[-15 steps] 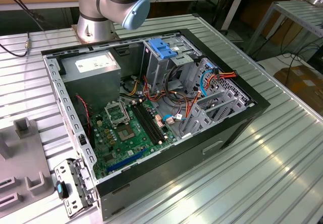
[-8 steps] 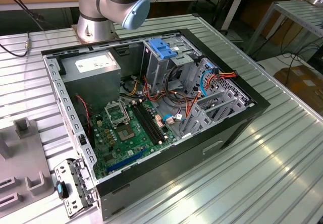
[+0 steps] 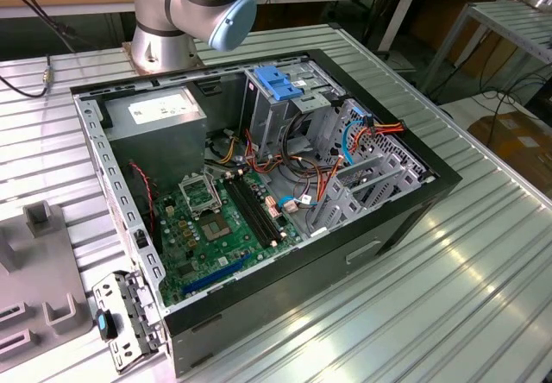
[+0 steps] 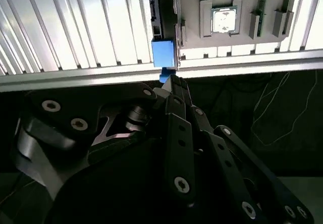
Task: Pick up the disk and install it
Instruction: 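Pick up the disk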
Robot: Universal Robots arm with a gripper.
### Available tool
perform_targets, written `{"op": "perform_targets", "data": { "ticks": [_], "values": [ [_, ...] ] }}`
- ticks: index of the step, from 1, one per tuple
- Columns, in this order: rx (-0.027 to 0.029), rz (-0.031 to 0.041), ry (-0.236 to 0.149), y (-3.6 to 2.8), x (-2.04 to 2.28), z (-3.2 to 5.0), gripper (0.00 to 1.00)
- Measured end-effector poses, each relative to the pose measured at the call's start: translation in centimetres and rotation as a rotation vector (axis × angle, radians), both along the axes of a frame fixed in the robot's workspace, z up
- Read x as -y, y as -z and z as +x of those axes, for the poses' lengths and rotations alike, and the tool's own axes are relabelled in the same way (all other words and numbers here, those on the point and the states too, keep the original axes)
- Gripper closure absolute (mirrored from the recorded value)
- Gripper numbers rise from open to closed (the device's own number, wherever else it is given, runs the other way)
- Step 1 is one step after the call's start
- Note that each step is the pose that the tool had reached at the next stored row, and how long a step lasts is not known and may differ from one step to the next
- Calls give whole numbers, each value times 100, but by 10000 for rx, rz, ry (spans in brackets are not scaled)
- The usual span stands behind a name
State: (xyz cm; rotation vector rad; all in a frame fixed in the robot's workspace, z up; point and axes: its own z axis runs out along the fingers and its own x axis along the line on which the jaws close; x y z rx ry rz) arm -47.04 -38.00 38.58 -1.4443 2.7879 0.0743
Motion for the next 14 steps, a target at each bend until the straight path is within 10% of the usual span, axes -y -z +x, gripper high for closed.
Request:
{"op": "perform_targets", "data": {
  "ticks": [14],
  "values": [
    [181, -36, -2552, 93, -1, 9, 77]
  ]
}}
